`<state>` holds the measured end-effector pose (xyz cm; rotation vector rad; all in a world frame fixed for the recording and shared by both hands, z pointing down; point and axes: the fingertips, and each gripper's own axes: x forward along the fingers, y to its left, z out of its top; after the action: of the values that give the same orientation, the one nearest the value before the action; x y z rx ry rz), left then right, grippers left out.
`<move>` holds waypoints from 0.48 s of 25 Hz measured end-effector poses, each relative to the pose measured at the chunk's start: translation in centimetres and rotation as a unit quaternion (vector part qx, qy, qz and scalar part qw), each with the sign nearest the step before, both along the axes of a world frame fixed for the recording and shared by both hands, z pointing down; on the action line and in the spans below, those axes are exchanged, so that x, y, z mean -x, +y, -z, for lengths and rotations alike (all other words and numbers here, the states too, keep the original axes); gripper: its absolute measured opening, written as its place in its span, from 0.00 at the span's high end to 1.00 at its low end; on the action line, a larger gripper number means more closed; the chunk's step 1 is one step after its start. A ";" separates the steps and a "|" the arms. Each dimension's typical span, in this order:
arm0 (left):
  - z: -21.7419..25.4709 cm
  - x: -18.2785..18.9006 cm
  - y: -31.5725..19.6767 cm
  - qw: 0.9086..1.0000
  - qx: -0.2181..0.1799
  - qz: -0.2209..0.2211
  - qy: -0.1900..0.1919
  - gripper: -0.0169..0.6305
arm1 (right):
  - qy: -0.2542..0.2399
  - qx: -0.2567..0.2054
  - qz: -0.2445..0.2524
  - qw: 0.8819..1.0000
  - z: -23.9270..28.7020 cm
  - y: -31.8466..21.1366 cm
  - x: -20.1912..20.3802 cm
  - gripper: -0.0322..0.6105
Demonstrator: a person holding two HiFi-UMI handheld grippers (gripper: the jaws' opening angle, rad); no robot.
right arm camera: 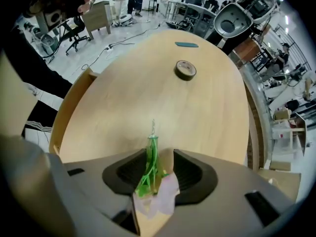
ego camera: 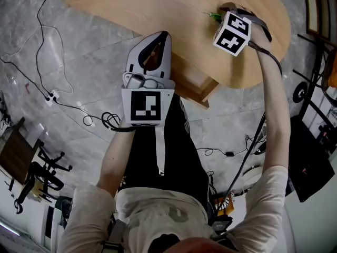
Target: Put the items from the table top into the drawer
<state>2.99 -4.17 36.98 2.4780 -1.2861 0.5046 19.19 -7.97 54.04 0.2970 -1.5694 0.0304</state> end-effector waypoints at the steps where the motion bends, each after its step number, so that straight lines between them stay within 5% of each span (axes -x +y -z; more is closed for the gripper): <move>1: -0.3 0.2 0.0 1.000 0.001 0.001 -0.002 0.96 | 0.005 0.006 0.000 1.000 -0.4 0.0 -0.1 0.68; 6: -1.1 1.4 -0.2 1.000 0.008 0.014 -0.008 0.96 | 0.023 0.040 0.020 0.999 -1.8 1.0 -0.3 0.83; 12: -1.7 2.2 0.1 0.999 0.026 0.020 -0.024 0.96 | 0.013 0.048 0.002 0.999 -1.8 1.2 -0.3 0.91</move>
<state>0.80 -4.11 38.73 2.4079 -1.3209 0.5845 19.50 -6.79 55.82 0.2174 -1.5378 0.0988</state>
